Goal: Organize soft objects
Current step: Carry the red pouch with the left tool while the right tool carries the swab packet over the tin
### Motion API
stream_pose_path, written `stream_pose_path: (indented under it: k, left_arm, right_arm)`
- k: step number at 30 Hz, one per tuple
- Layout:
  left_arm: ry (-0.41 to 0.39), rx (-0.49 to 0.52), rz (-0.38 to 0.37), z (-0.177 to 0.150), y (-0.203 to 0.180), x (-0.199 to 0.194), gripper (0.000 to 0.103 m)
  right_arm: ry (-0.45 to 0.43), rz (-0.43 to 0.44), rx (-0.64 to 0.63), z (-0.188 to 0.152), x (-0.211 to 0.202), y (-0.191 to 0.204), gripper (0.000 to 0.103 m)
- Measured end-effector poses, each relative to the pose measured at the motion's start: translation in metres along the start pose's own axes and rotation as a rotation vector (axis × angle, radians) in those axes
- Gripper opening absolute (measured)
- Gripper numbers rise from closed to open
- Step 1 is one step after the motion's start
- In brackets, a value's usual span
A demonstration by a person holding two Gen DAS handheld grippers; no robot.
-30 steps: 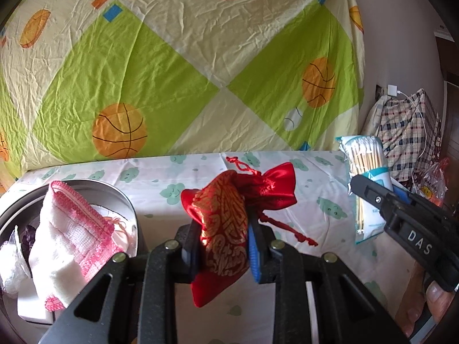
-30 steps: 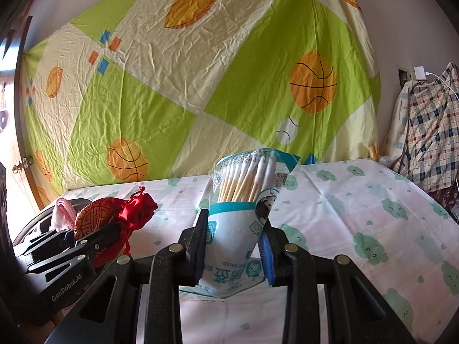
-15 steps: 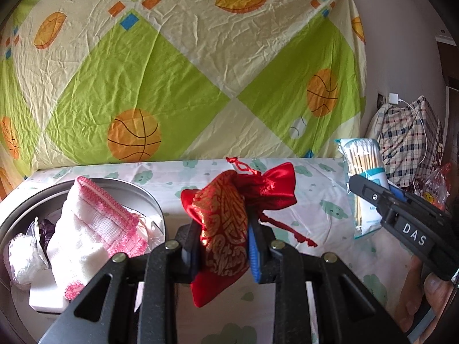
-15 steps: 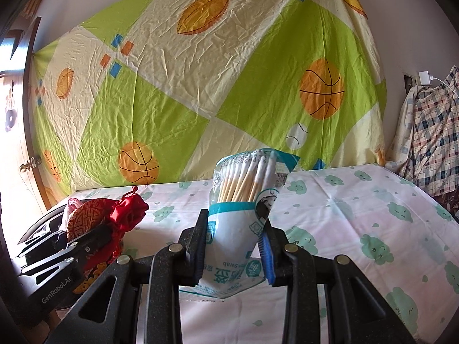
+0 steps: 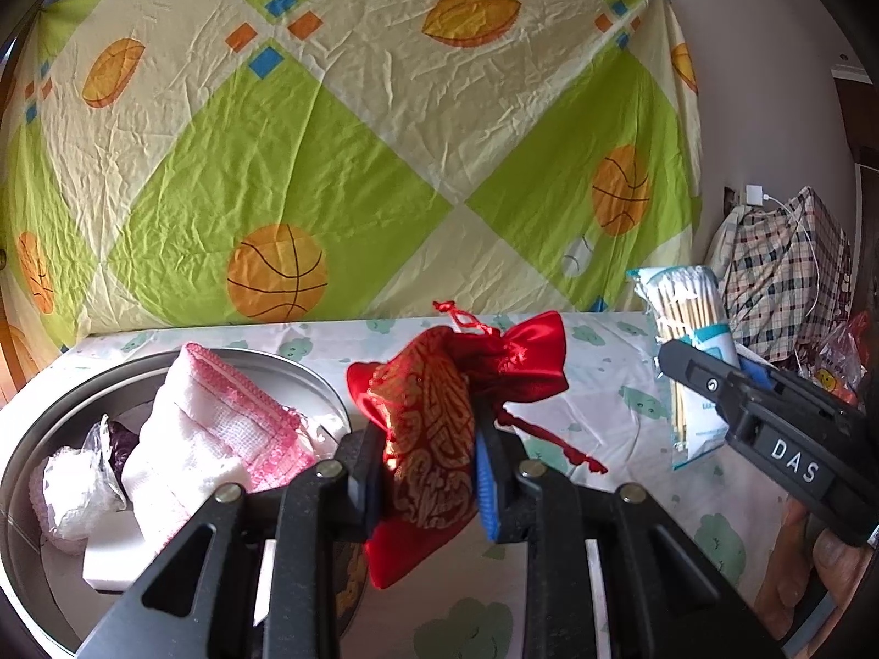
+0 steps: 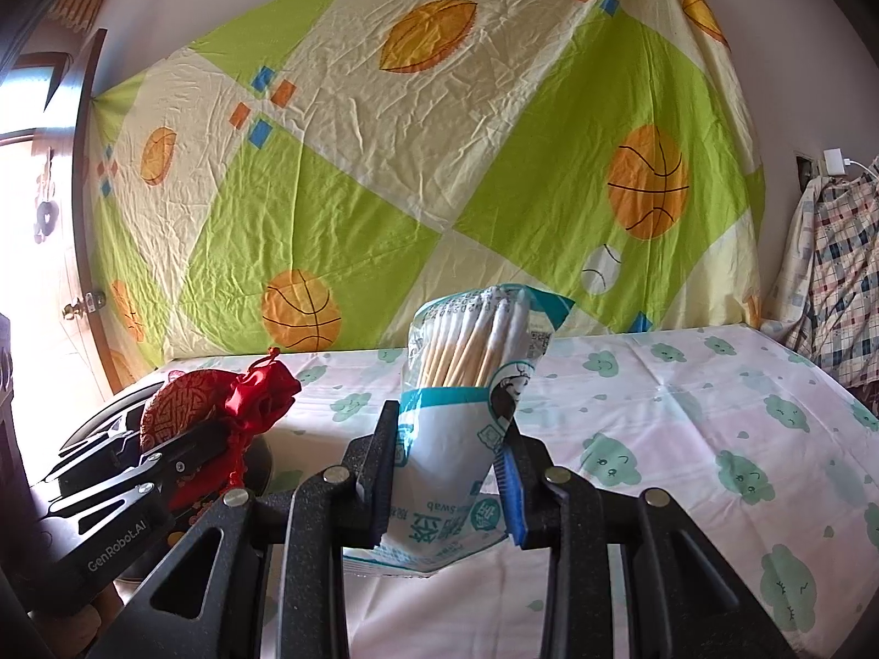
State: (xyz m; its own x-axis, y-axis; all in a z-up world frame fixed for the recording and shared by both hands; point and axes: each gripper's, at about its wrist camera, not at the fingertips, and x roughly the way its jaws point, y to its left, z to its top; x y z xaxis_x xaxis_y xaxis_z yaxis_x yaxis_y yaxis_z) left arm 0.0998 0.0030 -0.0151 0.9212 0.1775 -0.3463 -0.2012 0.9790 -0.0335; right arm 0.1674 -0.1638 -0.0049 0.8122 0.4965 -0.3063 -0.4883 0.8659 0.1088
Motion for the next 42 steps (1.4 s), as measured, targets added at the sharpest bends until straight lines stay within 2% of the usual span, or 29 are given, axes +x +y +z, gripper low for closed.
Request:
stream_pose_path:
  k: [12, 42]
  left_arm:
    - [-0.043, -0.003, 0.016, -0.004, 0.01, -0.015, 0.026]
    - [-0.079, -0.039, 0.048, -0.009, 0.039, -0.034, 0.026]
  right_arm:
    - [-0.016, 0.027, -0.002, -0.003, -0.008, 0.012, 0.034]
    - [-0.025, 0.07, -0.009, -0.007, -0.014, 0.028, 0.034]
